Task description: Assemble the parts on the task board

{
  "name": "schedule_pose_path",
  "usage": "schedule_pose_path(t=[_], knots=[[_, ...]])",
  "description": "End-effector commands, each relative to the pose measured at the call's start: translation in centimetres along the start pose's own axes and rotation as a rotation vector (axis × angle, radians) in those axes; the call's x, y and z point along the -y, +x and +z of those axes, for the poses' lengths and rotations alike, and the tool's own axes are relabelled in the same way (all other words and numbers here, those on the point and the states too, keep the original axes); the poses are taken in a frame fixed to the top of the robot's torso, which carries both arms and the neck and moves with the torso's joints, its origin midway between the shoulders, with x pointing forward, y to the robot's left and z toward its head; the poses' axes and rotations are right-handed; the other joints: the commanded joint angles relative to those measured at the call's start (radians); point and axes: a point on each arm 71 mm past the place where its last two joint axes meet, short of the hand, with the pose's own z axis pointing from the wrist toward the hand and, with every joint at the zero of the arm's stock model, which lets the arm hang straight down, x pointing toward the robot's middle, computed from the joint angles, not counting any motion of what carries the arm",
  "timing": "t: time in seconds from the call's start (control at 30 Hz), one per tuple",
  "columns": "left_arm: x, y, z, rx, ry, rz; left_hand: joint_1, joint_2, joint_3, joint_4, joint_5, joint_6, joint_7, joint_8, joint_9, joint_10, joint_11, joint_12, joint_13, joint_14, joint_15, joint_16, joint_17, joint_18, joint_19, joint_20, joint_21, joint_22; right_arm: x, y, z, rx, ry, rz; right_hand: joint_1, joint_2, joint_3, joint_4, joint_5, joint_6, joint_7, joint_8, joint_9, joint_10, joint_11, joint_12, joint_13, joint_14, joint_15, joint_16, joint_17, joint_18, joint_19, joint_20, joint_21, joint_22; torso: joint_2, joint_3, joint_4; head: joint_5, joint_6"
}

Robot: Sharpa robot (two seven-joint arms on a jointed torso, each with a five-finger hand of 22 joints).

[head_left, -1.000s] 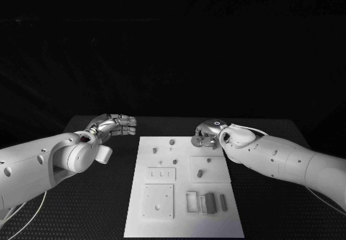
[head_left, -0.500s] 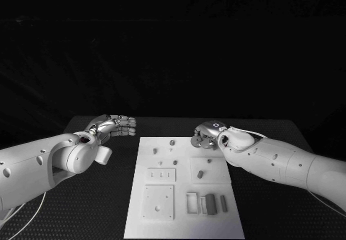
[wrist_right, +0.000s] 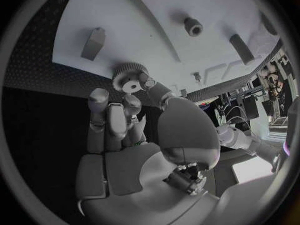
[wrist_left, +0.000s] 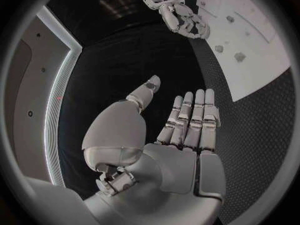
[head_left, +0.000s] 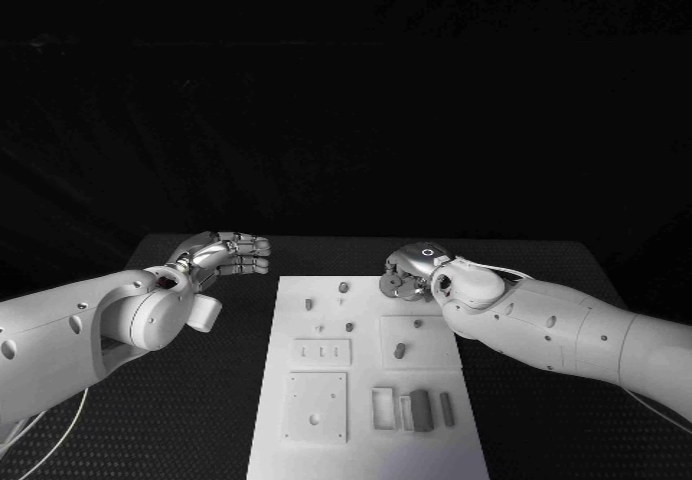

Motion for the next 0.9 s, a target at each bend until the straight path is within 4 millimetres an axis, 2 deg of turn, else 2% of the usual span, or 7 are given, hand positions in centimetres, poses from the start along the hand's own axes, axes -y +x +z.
schedule_pose_path(t=[0.03,0.4,0.6,0.9], knots=[[0.2,0.2,0.0,-0.014,0.011,0.002,-0.002,0.009,-0.006,0.000,-0.004,-0.001,0.031,-0.004,-0.002,0.004,0.001,-0.006,-0.002,-0.004,0.004,-0.006,0.001,0.018,0.000,0.007,-0.006,0.001,-0.8,-0.4,-0.1,0.010,-0.003,-0.024,-0.013,0.001,0.005,0.000,0.000,0.026,0.019,0.004,0.019,0.008,-0.002,0.005,-0.001,0.007,-0.001,0.001,-0.002,0.062,0.006,-0.002,0.002,0.013,0.000,0.0017,0.0001,0.001,0.000],[0.2,0.3,0.0,-0.017,0.012,0.001,-0.002,0.009,-0.006,0.000,-0.004,0.000,0.031,-0.004,-0.002,0.004,0.001,-0.006,-0.002,-0.004,0.004,-0.006,0.001,0.018,0.000,0.007,-0.006,0.002,-5.1,-2.6,-0.5,0.058,-0.068,-0.008,-0.027,-0.025,0.014,0.007,0.000,0.028,0.018,0.003,0.020,0.011,-0.003,0.004,-0.008,0.009,-0.003,-0.001,-0.008,0.062,0.012,-0.004,0.001,0.012,0.000,0.0008,0.0002,0.004,0.002],[0.2,0.3,0.0,-0.017,0.011,0.001,-0.002,0.009,-0.006,0.000,-0.004,0.000,0.031,-0.005,-0.002,0.004,0.001,-0.006,-0.002,-0.004,0.004,-0.006,0.001,0.018,0.000,0.007,-0.006,0.002,-7.1,-3.1,-0.6,0.061,-0.100,0.006,-0.030,-0.028,0.017,0.010,0.000,0.028,0.018,0.003,0.021,0.011,-0.003,0.004,-0.009,0.009,-0.003,-0.001,-0.009,0.062,0.013,-0.004,0.000,0.012,0.000,-0.0006,0.0029,0.008,0.002],[0.2,0.5,0.1,-0.021,0.012,0.000,-0.002,0.008,-0.006,0.000,-0.004,0.000,0.031,-0.005,-0.002,0.004,0.001,-0.006,-0.002,-0.004,0.004,-0.007,0.001,0.018,0.000,0.007,-0.007,0.002,-9.1,-3.2,0.2,0.065,-0.124,0.015,-0.032,-0.028,0.020,0.013,0.000,0.028,0.018,0.003,0.021,0.011,-0.003,0.004,-0.010,0.009,-0.003,-0.002,-0.011,0.062,0.014,-0.004,0.000,0.011,0.000,-0.0018,0.0004,0.008,0.004]])
